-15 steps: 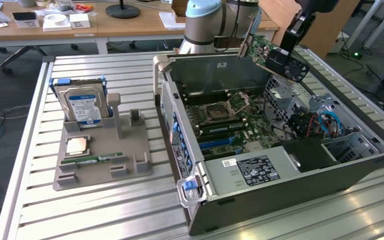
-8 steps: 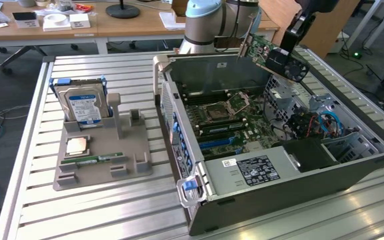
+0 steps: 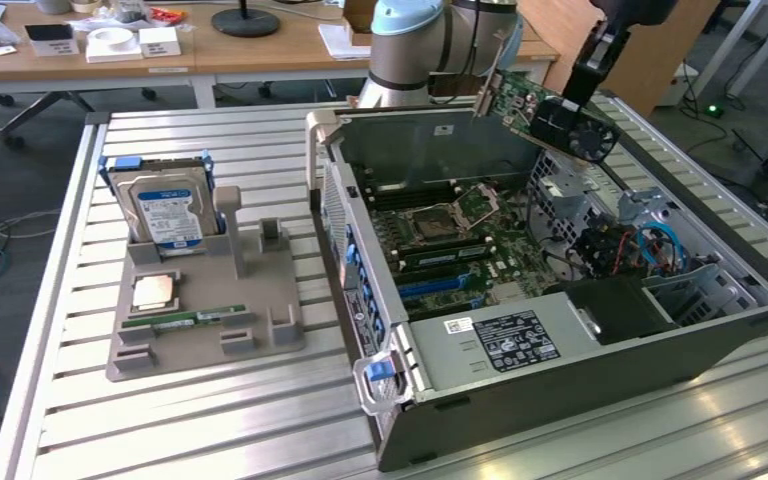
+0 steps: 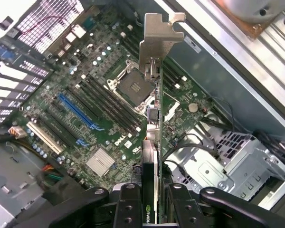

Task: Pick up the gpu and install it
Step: 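Insert the gpu into the slot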

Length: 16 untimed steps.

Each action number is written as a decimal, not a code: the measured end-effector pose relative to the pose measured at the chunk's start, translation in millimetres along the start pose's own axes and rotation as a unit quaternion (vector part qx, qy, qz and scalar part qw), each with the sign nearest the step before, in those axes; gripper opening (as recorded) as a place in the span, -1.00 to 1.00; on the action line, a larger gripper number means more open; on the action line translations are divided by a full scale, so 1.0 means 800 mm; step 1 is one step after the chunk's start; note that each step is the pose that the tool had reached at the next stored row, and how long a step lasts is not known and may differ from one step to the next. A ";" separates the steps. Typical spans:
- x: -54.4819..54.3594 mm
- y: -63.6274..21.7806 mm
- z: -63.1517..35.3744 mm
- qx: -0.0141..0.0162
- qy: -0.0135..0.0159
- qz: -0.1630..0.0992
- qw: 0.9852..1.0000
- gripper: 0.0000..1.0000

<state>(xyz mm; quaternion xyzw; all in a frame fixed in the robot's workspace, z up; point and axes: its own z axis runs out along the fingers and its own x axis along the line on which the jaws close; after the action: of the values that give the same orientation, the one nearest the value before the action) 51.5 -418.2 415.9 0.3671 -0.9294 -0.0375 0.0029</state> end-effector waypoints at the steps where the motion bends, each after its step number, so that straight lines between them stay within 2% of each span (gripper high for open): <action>1: 0.000 0.000 0.000 0.000 0.001 -0.009 1.000 -0.47; 5: 0.000 0.000 0.000 -0.001 0.003 -0.044 0.999 -0.47; 9: 0.000 0.000 0.000 -0.002 0.006 -0.080 0.997 -0.47; 13: 0.000 0.000 0.000 -0.003 0.008 -0.117 0.993 -0.47; 16: 0.000 0.000 0.000 -0.003 0.010 -0.143 0.990 -0.47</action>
<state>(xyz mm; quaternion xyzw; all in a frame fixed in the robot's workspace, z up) 51.5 -418.2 415.9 0.4969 -0.8670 -0.0366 0.0083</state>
